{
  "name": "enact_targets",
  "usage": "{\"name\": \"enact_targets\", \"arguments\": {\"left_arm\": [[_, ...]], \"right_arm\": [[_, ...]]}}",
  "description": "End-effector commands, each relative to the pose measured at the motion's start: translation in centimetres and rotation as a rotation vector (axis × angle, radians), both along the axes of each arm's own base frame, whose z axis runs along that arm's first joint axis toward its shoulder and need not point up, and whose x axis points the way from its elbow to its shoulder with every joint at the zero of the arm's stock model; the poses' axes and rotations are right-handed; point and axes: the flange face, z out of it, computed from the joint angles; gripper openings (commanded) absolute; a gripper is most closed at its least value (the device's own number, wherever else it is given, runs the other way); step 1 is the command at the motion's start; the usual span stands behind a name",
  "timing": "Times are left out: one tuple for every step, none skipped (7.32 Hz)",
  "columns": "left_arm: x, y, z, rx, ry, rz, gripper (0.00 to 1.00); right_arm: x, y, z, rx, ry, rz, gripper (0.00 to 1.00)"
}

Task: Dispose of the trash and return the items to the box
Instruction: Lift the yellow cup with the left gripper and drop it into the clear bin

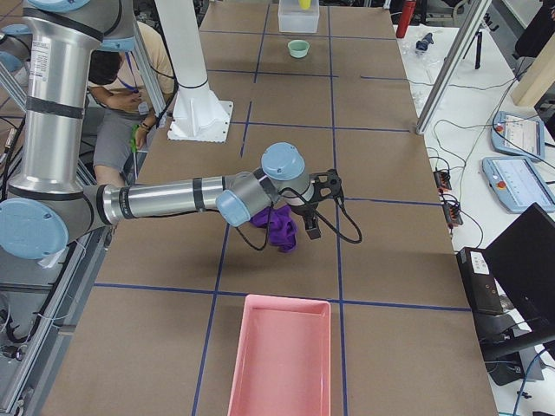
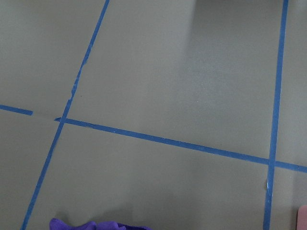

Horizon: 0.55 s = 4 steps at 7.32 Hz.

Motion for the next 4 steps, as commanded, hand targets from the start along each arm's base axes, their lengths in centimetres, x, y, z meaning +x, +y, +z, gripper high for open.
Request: {"name": "enact_targets", "arguments": {"left_arm": [[-0.9, 2.1, 5.7, 0.019, -0.017, 0.009, 0.0], [-0.8, 2.4, 6.2, -0.009, 0.007, -0.036, 0.0], [-0.8, 2.9, 7.0, -0.022, 0.03, -0.074, 0.0], [-0.2, 4.3, 8.2, -0.043, 0.072, -0.056, 0.0]], "right_arm": [[-0.2, 0.0, 0.0, 0.001, 0.0, -0.006, 1.0], [-0.2, -0.1, -0.1, 0.003, 0.0, -0.006, 1.0], [-0.2, -0.1, -0.1, 0.003, 0.0, -0.006, 1.0], [-0.2, -0.1, -0.1, 0.004, 0.005, -0.002, 1.0]]}}
